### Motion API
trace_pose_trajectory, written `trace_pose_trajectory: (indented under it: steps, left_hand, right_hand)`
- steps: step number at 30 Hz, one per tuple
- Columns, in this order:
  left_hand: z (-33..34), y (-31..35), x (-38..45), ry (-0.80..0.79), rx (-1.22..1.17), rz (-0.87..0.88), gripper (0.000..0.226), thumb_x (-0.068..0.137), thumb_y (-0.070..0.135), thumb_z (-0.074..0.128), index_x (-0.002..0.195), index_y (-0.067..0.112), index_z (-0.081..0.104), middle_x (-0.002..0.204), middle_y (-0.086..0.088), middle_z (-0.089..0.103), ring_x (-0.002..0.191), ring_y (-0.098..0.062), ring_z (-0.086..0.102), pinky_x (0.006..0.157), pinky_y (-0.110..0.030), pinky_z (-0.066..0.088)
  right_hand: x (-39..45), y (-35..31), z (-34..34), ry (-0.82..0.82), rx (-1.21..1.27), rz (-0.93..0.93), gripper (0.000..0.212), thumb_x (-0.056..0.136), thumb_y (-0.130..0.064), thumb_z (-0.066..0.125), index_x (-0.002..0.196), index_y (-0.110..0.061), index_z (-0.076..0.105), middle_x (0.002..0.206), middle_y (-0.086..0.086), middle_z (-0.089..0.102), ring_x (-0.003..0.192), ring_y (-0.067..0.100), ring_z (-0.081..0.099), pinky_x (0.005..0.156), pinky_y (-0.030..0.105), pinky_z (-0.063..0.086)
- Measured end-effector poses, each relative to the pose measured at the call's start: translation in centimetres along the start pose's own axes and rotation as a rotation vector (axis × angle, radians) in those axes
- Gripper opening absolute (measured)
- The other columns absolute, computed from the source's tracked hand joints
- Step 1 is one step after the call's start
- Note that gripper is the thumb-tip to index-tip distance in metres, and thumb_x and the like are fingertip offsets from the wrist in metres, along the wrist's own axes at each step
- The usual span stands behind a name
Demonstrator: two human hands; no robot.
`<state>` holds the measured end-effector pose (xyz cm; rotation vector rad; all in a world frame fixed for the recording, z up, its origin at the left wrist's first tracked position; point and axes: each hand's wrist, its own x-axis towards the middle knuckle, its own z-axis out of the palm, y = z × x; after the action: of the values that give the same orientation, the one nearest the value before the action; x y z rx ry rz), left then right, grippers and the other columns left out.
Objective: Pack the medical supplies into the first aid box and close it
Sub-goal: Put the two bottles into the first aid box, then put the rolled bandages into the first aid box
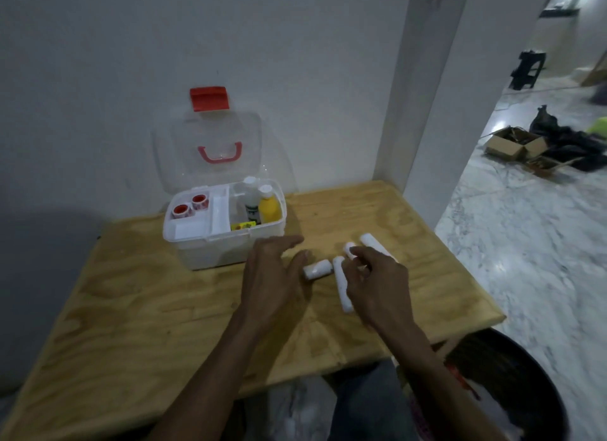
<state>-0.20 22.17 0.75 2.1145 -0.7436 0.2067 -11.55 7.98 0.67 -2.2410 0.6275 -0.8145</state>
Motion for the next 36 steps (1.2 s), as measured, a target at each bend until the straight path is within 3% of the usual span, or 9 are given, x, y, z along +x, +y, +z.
trace_pose_trajectory:
  steps: [5,7,9,12,16,20,26,31,36]
  left_hand:
    - [2.4,-0.4,-2.0,-0.061,-0.021,0.012,0.025,0.092,0.042,0.063,0.095,0.021,0.076,0.095,0.002,0.075,0.09,-0.015,0.066,0.077,-0.034,0.051]
    - [2.6,0.0,-2.1,-0.079,-0.084,0.071,0.037,0.096,0.043,0.058,0.07,0.018,0.066,0.069,0.003,0.07,0.067,-0.01,0.065,0.059,-0.036,0.047]
    - [2.6,0.3,-1.9,-0.084,-0.113,0.081,0.042,0.097,0.045,0.057,0.068,0.015,0.066,0.063,0.004,0.068,0.06,-0.005,0.063,0.054,-0.037,0.044]
    - [2.9,-0.1,-1.9,-0.086,-0.079,0.074,0.041,0.097,0.048,0.055,0.076,0.017,0.072,0.069,0.006,0.072,0.065,-0.004,0.066,0.059,-0.038,0.048]
    - [3.0,-0.1,-2.1,-0.064,-0.045,0.063,0.032,0.096,0.043,0.058,0.081,0.02,0.074,0.075,0.008,0.074,0.071,-0.002,0.066,0.071,-0.04,0.048]
    - [2.1,0.4,-2.4,-0.034,-0.167,0.057,0.023,0.095,0.039,0.063,0.084,0.025,0.078,0.079,0.015,0.075,0.072,-0.001,0.068,0.066,-0.036,0.052]
    - [-1.8,0.1,-1.5,0.122,-0.086,-0.009,0.026,0.088,0.037,0.07,0.112,0.028,0.075,0.11,0.01,0.073,0.105,-0.011,0.063,0.093,-0.037,0.051]
    - [-7.3,-0.2,-0.2,0.275,-0.02,-0.083,0.029,0.083,0.03,0.076,0.11,0.02,0.076,0.109,0.002,0.074,0.099,-0.011,0.061,0.084,-0.024,0.045]
    - [-12.0,-3.1,1.4,0.353,0.09,-0.184,0.032,0.081,0.035,0.077,0.11,0.023,0.076,0.114,-0.002,0.074,0.101,-0.019,0.066,0.088,-0.03,0.051]
  right_hand:
    - [-2.5,0.9,2.3,0.047,0.02,0.008,0.028,0.097,-0.037,0.054,0.105,-0.018,0.074,0.121,-0.009,0.068,0.105,0.004,0.064,0.088,0.021,0.05]
    - [-2.5,0.8,2.5,0.04,0.017,0.047,0.024,0.094,-0.035,0.056,0.098,-0.02,0.074,0.108,-0.007,0.072,0.093,0.004,0.065,0.074,0.014,0.044]
    - [-2.5,0.6,2.7,0.048,0.043,0.065,0.025,0.095,-0.035,0.057,0.084,-0.02,0.074,0.081,-0.005,0.072,0.07,0.001,0.061,0.06,0.013,0.038]
    - [-2.4,0.5,2.9,0.056,0.054,0.072,0.034,0.096,-0.035,0.055,0.07,-0.019,0.069,0.057,-0.007,0.061,0.054,0.007,0.056,0.053,0.024,0.042]
    - [-2.4,0.5,2.9,0.036,0.043,0.096,0.029,0.095,-0.033,0.057,0.071,-0.022,0.068,0.056,-0.009,0.059,0.052,0.004,0.053,0.051,0.021,0.037]
    - [-2.5,-0.5,2.1,0.059,0.102,0.117,0.016,0.092,-0.025,0.064,0.091,-0.016,0.077,0.077,-0.004,0.072,0.066,-0.002,0.055,0.061,0.016,0.043]
    - [-1.4,-3.3,1.5,0.026,0.16,0.087,0.025,0.091,-0.026,0.065,0.11,-0.011,0.073,0.091,0.0,0.072,0.084,0.006,0.064,0.071,0.008,0.044]
    - [1.1,-7.5,2.8,0.026,0.197,0.005,0.033,0.089,-0.034,0.066,0.117,-0.017,0.072,0.098,0.0,0.072,0.08,0.002,0.06,0.066,-0.002,0.038]
    - [3.6,-12.5,6.1,-0.015,0.207,-0.065,0.031,0.087,-0.035,0.066,0.114,-0.019,0.073,0.092,0.002,0.075,0.079,0.009,0.065,0.078,0.018,0.047]
